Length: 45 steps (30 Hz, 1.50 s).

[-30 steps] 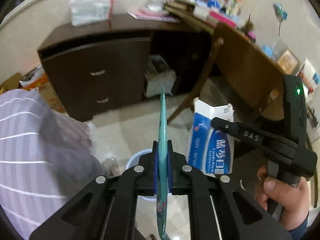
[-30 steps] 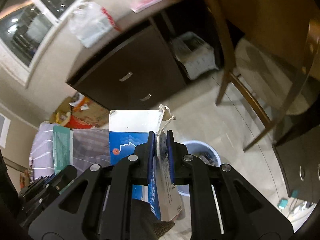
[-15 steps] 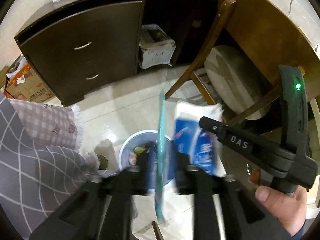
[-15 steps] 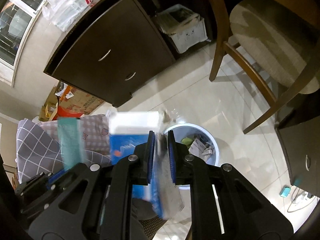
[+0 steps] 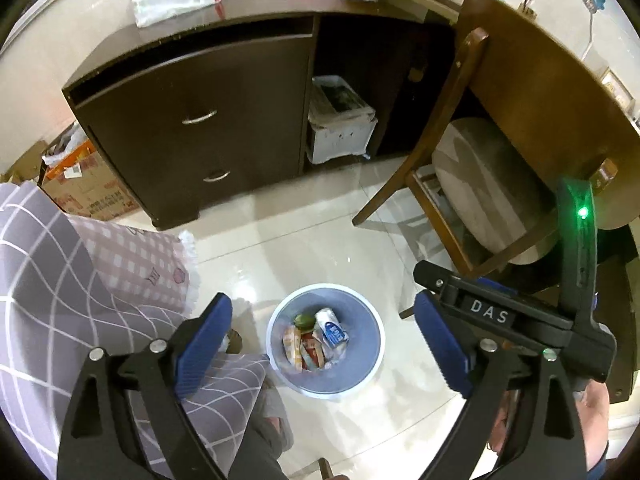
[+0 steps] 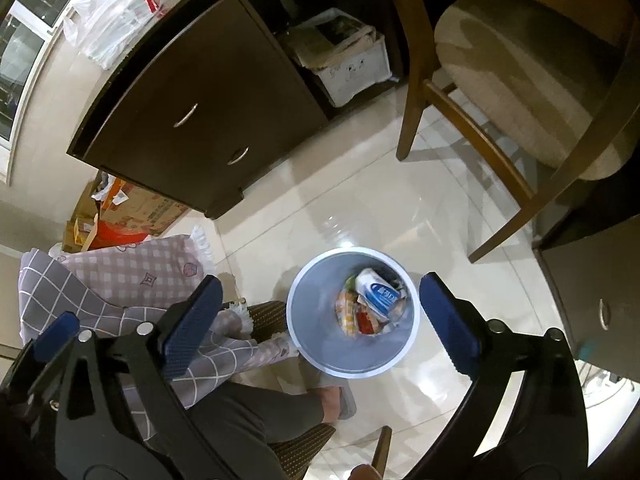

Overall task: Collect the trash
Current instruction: 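Move both tools back to the table above the remaining trash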

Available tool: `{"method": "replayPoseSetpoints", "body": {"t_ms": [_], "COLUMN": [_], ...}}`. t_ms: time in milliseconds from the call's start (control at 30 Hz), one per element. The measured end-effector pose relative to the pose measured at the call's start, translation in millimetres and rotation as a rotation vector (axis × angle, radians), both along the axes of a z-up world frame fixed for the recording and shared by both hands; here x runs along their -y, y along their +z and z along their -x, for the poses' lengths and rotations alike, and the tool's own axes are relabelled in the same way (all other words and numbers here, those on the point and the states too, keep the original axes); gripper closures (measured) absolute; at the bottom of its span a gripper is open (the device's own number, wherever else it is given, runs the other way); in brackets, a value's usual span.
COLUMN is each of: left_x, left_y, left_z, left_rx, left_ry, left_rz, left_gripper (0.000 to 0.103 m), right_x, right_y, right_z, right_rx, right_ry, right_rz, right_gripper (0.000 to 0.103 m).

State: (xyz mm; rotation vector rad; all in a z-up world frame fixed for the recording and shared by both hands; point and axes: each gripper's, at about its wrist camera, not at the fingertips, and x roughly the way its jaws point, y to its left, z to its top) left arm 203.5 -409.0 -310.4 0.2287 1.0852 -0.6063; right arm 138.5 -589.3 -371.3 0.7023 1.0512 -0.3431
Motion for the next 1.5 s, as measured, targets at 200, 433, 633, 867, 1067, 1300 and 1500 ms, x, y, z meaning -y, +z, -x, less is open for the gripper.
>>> {"method": "replayPoseSetpoints", "body": {"t_ms": [200, 433, 633, 867, 1067, 1300, 1500], "left_x": [-15.3, -49.9, -90.1, -147.5, -212.3, -283.3, -348.0], "left_y": [27.3, 70.5, 104.5, 136.7, 159.1, 174.0, 180.9], "left_z": [8.0, 19.1, 24.9, 34.7, 41.4, 49.7, 58.1], "left_rx": [0.054, 0.142, 0.205, 0.261, 0.33, 0.393, 0.449], "left_ry": [0.005, 0.036, 0.085, 0.158, 0.261, 0.368, 0.467], "left_rz": [0.027, 0.078, 0.119, 0.17, 0.179, 0.174, 0.145], "left_gripper": [0.012, 0.011, 0.01, 0.01, 0.01, 0.01, 0.01], "right_x": [-11.8, -40.2, -73.3, -119.9, -174.5, -252.1, -320.0], "right_y": [33.0, 93.1, 136.1, 178.0, 213.0, 234.3, 240.9], "right_z": [0.7, -3.0, -7.7, -10.7, -16.7, -30.3, -42.9], "right_rx": [0.051, 0.15, 0.219, 0.288, 0.345, 0.382, 0.399], "right_ry": [0.006, 0.061, 0.116, 0.194, 0.292, 0.424, 0.539], "right_rz": [0.035, 0.086, 0.128, 0.157, 0.19, 0.206, 0.213], "right_gripper": [0.006, 0.006, 0.006, 0.006, 0.006, 0.006, 0.006]}}
